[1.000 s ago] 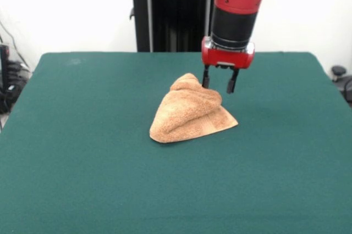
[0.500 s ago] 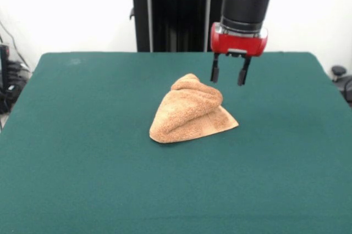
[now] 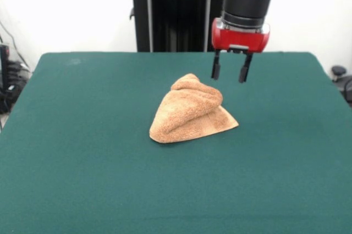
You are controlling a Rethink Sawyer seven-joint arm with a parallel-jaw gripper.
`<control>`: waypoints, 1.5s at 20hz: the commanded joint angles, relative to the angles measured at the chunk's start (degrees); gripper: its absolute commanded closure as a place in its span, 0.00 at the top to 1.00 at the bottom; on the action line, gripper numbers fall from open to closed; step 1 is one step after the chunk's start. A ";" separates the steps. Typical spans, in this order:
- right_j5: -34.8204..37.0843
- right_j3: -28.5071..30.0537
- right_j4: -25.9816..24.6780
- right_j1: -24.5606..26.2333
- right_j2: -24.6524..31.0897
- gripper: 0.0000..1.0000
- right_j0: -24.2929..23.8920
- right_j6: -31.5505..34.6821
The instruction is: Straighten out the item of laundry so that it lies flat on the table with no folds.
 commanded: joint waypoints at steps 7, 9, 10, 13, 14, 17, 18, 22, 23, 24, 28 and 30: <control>5.93 -3.05 1.63 4.80 5.65 1.00 0.10 4.59; 5.38 -2.74 1.50 4.90 5.58 1.00 0.16 4.81; 5.29 -2.55 1.45 4.88 5.73 1.00 0.08 4.75; 5.12 -2.98 1.17 5.28 5.89 1.00 -0.18 4.39; 5.08 -3.44 0.99 5.73 6.09 1.00 -0.47 4.00; 4.86 -4.42 0.59 6.68 6.27 1.00 -0.97 3.39; 5.23 -4.38 0.54 6.29 6.44 1.00 -1.37 3.05; 5.99 -4.16 0.21 5.74 6.71 1.00 -2.06 2.38; 5.93 -4.26 0.16 5.84 6.67 1.00 -2.04 2.45; 5.60 -4.50 0.09 6.31 6.65 1.00 -2.03 2.55; 4.95 -5.34 -0.36 7.51 6.60 1.00 -2.37 2.39; 4.80 -5.26 -0.56 7.68 6.82 1.00 -2.91 2.01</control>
